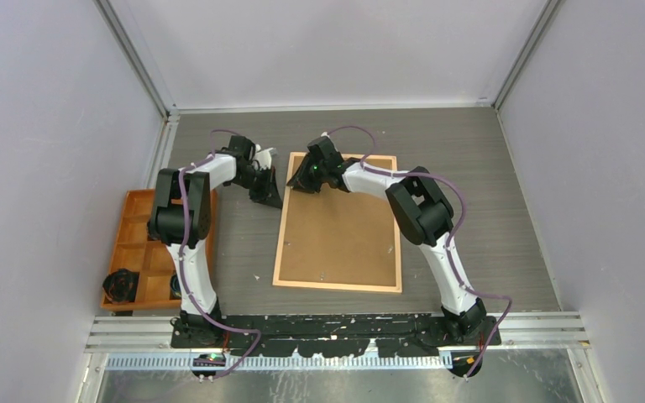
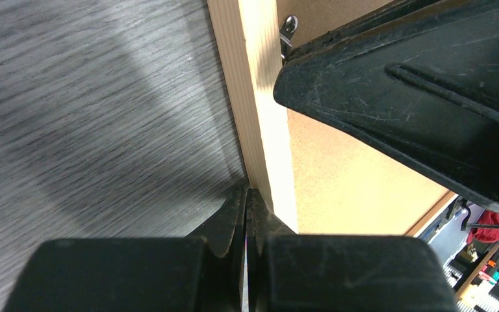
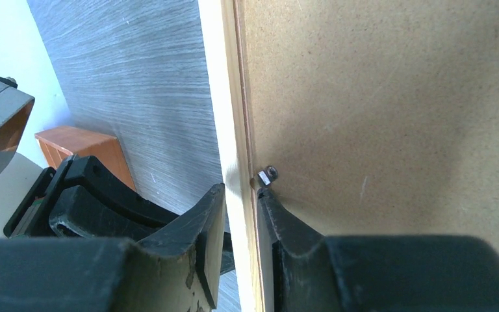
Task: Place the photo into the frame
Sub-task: Install the photo frame at the center of the board.
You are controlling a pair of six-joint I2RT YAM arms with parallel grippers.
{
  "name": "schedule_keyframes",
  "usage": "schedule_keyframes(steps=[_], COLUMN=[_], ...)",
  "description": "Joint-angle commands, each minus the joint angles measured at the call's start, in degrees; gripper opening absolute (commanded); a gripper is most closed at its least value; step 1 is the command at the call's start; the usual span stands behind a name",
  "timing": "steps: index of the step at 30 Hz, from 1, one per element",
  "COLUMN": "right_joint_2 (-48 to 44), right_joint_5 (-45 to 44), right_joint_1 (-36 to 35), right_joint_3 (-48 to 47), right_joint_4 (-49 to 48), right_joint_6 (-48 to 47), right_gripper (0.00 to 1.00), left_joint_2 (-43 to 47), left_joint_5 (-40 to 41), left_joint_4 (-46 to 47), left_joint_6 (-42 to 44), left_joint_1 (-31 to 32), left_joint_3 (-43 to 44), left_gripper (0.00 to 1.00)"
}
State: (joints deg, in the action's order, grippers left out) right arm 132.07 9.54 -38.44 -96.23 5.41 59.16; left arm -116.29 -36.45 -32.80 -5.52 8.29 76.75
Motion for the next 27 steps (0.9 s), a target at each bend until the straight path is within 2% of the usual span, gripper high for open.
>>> schedule_keyframes(steps=[1, 27], right_joint_2=[2.21, 4.64], right_joint_5=[-4.5, -5.64], right_joint_1=[0.13, 0.19], right_joint_3=[-0.66, -2.74], right_joint_4=[2.74, 1.71], right_joint_6=[0.0, -0.44], right_gripper=[0.3, 0.26], left_joint_2=[2.14, 1.69], left_joint_5=[-1.08, -1.43], left_joint_4=[1.24, 1.91], left_joint_6=[0.53, 0.07], left_joint_1=[1.37, 2.6], left_joint_3=[-0.97, -1.28], left_gripper=[0.01, 0.01])
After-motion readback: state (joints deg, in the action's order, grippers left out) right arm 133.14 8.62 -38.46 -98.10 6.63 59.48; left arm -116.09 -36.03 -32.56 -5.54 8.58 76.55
